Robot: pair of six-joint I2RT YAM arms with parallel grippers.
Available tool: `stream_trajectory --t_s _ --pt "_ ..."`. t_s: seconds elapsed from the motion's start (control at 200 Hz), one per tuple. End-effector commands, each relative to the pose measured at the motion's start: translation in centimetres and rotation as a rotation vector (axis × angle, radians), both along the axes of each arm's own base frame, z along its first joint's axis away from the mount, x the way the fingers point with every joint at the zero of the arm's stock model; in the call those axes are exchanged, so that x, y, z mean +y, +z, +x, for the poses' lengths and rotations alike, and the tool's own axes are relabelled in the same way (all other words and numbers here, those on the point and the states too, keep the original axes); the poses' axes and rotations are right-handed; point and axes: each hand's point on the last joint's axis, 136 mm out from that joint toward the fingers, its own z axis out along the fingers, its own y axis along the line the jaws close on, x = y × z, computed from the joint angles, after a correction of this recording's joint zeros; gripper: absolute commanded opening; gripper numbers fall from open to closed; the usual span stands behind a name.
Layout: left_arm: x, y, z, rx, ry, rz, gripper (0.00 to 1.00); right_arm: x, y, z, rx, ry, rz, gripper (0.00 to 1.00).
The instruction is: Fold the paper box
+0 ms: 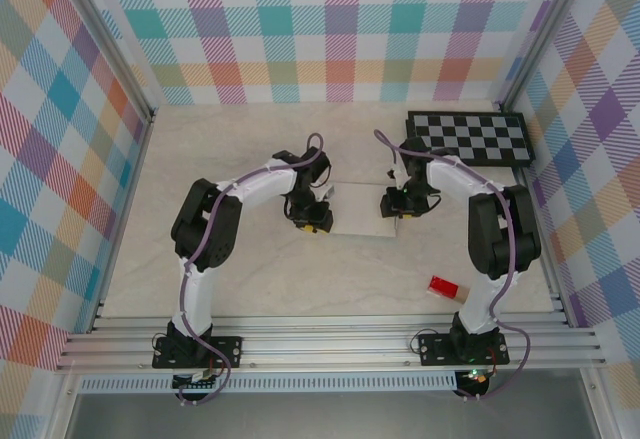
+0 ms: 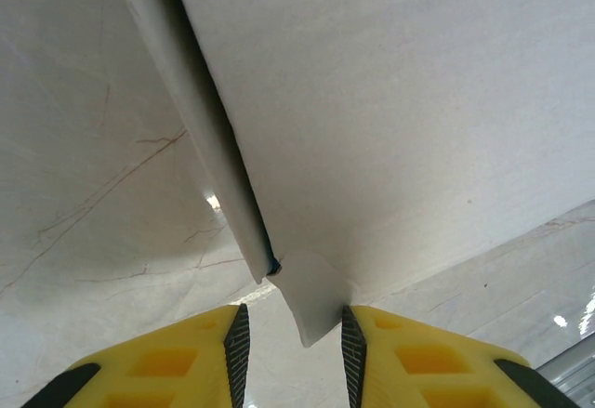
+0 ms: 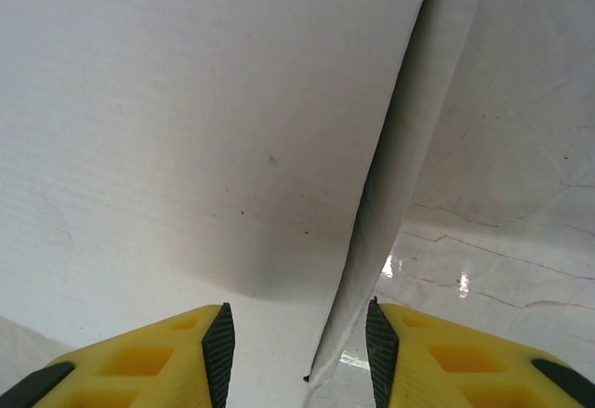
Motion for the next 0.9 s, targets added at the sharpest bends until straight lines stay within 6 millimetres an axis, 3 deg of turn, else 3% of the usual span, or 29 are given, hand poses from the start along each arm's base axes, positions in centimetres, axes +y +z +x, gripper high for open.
stream_trajectory --t_s 0.0,0.14,0.23,0.325,0.44,0.65,0.795,0.9 --pt "-0.1 1.0 0.6 -0.002 -0.008 -0.024 0.36 -0.6 2.0 0.6 -0.081 0.041 -0.02 0.45" --pt "0.1 0.8 0.8 -0.001 -0.007 -0.018 0.36 0.3 5.4 2.0 -0.286 0.172 0.022 0.47" --pt "0.1 0.7 1.1 0.001 -0.003 -0.019 0.35 2.1 8.9 2.5 -0.52 0.401 0.046 0.49" --pt "0.1 0.7 1.3 -0.001 -0.003 -0.022 0.35 4.4 11.9 1.3 -0.691 0.707 0.123 0.54" --pt "0.0 1.3 1.7 -0.002 0.012 -0.053 0.35 6.2 13.3 -0.5 -0.737 0.998 0.204 0.58" --pt "-0.4 4.1 4.1 -0.066 0.073 -0.143 0.36 6.2 12.7 -0.9 -0.728 1.12 0.175 0.63" --pt "-0.2 4.7 6.3 -0.092 0.119 -0.161 0.37 6.1 8.4 -2.2 -0.71 1.238 0.04 0.64" --pt "-0.6 4.7 8.0 -0.109 0.13 -0.168 0.4 6.4 6.5 -2.8 -0.709 1.274 0.009 0.65"
